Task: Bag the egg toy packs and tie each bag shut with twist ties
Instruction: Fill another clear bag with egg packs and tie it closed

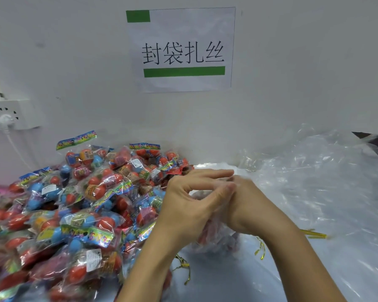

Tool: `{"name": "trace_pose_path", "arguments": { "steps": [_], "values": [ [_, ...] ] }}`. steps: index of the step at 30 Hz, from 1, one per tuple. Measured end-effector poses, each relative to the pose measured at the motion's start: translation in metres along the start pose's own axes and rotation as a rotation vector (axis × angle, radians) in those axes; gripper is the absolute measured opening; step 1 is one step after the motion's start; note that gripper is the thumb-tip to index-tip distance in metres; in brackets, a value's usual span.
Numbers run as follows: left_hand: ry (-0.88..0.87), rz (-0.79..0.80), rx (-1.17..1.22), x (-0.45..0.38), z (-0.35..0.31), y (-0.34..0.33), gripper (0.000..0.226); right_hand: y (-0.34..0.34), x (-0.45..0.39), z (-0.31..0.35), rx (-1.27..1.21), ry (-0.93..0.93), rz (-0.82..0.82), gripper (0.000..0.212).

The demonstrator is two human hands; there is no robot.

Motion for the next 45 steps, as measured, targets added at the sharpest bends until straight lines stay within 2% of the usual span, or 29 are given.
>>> {"name": "trace_pose_path", "arguments": {
  "steps": [2, 6, 10, 13, 15, 18, 20, 22, 24, 26, 28, 30, 32, 34, 36, 39, 42, 44, 45],
  "values": [
    [0.002, 0.008, -0.033, 0.000, 0.002, 0.000, 0.007, -0.005, -0.002, 0.001, 0.041, -0.029, -0.012, 0.026],
    [0.097, -0.152, 0.028, 0.001, 0.012, 0.011, 0.009, -0.005, -0.003, -0.008, -0.205, -0.071, 0.008, 0.011],
    [0.081, -0.278, 0.014, 0.002, 0.015, 0.024, 0.018, 0.009, -0.005, -0.020, -0.300, -0.107, -0.100, 0.025],
    [0.089, -0.398, -0.004, 0.005, 0.022, 0.036, 0.019, 0.025, 0.000, -0.017, -0.441, -0.036, -0.208, 0.005],
    [0.100, -0.455, -0.008, 0.006, 0.025, 0.041, 0.013, 0.031, 0.003, -0.014, -0.539, 0.023, -0.216, 0.016],
    [0.109, -0.545, 0.003, 0.010, 0.028, 0.047, 0.009, 0.039, 0.008, -0.009, -0.694, 0.130, -0.195, 0.019],
    [0.112, -0.617, -0.005, 0.012, 0.031, 0.054, 0.010, 0.050, 0.013, -0.009, -0.921, 0.206, -0.231, 0.022],
    [0.114, -0.671, -0.022, 0.013, 0.031, 0.059, 0.010, 0.061, 0.014, -0.019, -1.096, 0.200, -0.303, 0.027],
    [0.113, -0.703, -0.034, 0.014, 0.032, 0.062, 0.010, 0.061, 0.011, -0.031, -1.001, 0.082, -0.383, 0.023],
    [0.113, -0.699, -0.047, 0.013, 0.030, 0.061, 0.010, 0.049, 0.004, -0.041, -0.735, -0.081, -0.294, 0.011],
    [0.113, -0.668, -0.059, 0.013, 0.030, 0.058, 0.011, 0.029, -0.002, -0.049, -0.511, -0.200, -0.138, 0.032],
    [0.110, -0.622, -0.061, 0.011, 0.028, 0.054, 0.011, 0.021, -0.004, -0.050, -0.441, -0.223, -0.157, 0.023],
    [0.085, -0.569, -0.082, 0.009, 0.025, 0.051, 0.013, 0.030, -0.004, -0.045, -0.503, -0.183, -0.328, 0.006],
    [0.043, -0.550, -0.078, 0.006, 0.019, 0.050, 0.015, 0.047, 0.001, -0.044, -0.635, -0.115, -0.545, 0.013],
    [0.004, -0.555, -0.070, 0.004, 0.015, 0.052, 0.023, 0.059, 0.007, -0.043, -0.731, -0.064, -0.667, 0.014],
    [0.043, -0.514, -0.073, 0.006, 0.020, 0.053, 0.022, 0.051, 0.004, -0.046, -0.722, -0.131, -0.594, 0.015],
    [0.187, -0.419, -0.052, 0.008, 0.035, 0.051, 0.016, 0.040, -0.001, -0.053, -0.811, -0.213, -0.509, 0.012],
    [0.233, -0.360, 0.151, 0.007, 0.040, 0.053, 0.018, 0.044, 0.001, -0.056, -0.920, -0.218, -0.541, 0.008],
    [0.219, -0.341, 0.296, 0.007, 0.039, 0.056, 0.026, 0.046, 0.002, -0.057, -0.955, -0.217, -0.556, 0.007]
  ]
}}
Point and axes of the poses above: each hand's wrist, its own x-axis away from the middle knuckle, its own y-axis out of the back of the hand, z = x × y, the point moved 6 cm from there along -x, towards the middle knuckle, and after that the axes turned 13 degrees about -y, right-handed, at the moved point
